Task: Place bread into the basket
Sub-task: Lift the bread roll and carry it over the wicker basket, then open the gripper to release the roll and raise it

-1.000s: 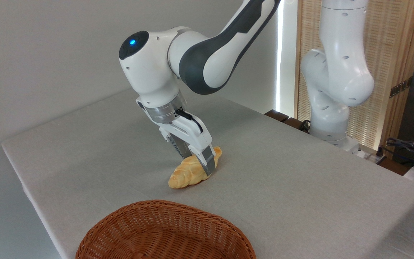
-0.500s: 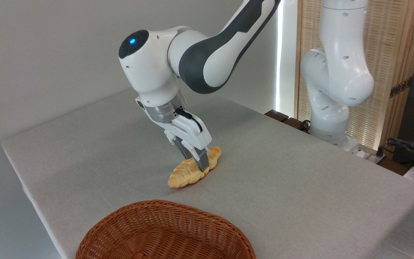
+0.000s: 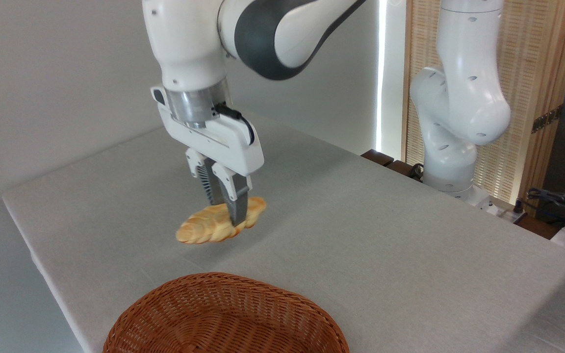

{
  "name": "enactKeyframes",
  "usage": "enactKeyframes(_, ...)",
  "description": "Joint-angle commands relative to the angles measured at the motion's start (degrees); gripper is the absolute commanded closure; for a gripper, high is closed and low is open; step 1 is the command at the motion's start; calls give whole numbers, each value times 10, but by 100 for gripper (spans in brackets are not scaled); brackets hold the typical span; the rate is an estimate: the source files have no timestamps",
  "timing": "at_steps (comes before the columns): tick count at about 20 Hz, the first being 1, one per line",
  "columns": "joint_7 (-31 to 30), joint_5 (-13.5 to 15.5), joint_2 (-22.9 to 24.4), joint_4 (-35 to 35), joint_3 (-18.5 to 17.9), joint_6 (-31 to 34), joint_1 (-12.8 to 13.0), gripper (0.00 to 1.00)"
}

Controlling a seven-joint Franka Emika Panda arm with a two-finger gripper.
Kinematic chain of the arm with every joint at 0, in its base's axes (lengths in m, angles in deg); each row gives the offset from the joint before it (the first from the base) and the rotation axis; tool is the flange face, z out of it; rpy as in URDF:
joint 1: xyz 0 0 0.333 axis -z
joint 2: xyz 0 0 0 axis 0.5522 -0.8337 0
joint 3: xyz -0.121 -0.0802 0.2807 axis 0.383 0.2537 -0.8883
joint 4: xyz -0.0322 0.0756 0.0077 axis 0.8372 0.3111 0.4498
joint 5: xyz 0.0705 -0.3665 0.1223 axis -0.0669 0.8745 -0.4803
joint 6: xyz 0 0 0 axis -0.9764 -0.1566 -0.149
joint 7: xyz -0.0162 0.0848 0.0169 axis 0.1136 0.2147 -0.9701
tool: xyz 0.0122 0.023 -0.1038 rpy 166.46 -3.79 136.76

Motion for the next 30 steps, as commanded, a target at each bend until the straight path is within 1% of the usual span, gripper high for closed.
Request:
enactKeyframes(1,4,-26,-5,14,-33,-123,1,7)
enactKeyframes(2,4,-30,-9,13,-34,-157,1,0)
enactKeyframes(4,5,-36,-19,13,-37,-184,0,0)
enactKeyframes(5,4,-39,-19,13,-44,-185,1,0)
enactKeyframes(7,4,-39,-20,13,-46,-189,1,0)
enactKeyframes(9,4,-39,-20,13,-46,-199,1,0)
enactKeyframes(20,0,-38,-16,14,-47,-193,1,0)
enactKeyframes(21,-2,-37,-13,14,-47,-185,2,0)
enactKeyframes(23,-1,-30,-3,21,-47,-131,2,0)
enactKeyframes(25,-1,-20,-2,40,-46,-50,2,0)
enactKeyframes(27,5,-18,-1,61,-45,25,2,0)
enactKeyframes(29,5,-15,3,69,-46,56,2,0)
enactKeyframes(30,11,-4,3,71,-48,72,1,0)
